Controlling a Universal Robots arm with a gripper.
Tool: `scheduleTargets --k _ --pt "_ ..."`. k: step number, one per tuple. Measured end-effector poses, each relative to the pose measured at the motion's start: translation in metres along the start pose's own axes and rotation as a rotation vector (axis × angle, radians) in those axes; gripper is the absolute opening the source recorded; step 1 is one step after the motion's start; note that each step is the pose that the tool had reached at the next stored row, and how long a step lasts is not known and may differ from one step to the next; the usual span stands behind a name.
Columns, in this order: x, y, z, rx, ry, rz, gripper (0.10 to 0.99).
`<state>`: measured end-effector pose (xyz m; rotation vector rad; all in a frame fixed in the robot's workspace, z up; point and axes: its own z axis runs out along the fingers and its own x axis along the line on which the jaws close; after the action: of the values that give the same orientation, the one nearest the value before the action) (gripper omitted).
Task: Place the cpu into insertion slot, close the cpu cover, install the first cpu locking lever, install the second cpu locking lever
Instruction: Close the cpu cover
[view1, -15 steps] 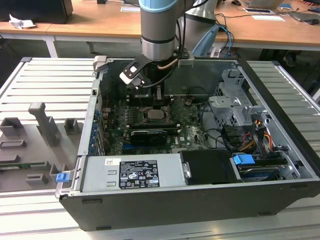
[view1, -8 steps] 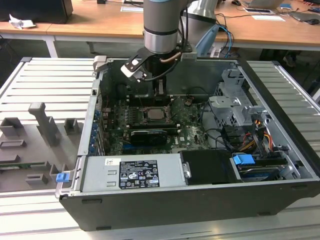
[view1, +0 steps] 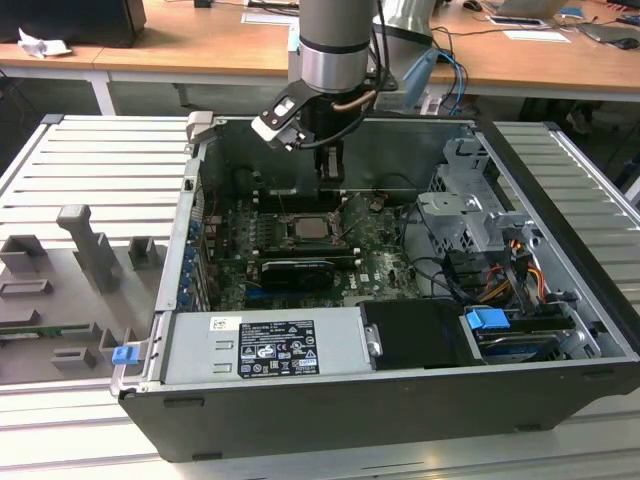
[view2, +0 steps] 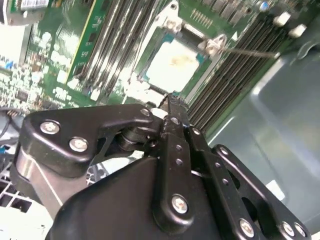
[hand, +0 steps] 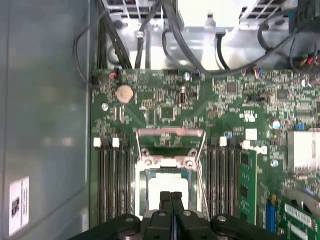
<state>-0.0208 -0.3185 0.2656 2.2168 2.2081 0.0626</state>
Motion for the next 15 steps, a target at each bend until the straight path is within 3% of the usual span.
scheduleTargets --k 3,5,15 --pt "0.0001 0.0117 -0.0001 0.001 0.0011 -0.001 0.106" --pt "0.0002 0.0169 -0.0043 0.001 0.0101 -0.005 0.106" --pt "0.0003 0.0417 -0.0034 0.002 0.0122 -0.017 0.106"
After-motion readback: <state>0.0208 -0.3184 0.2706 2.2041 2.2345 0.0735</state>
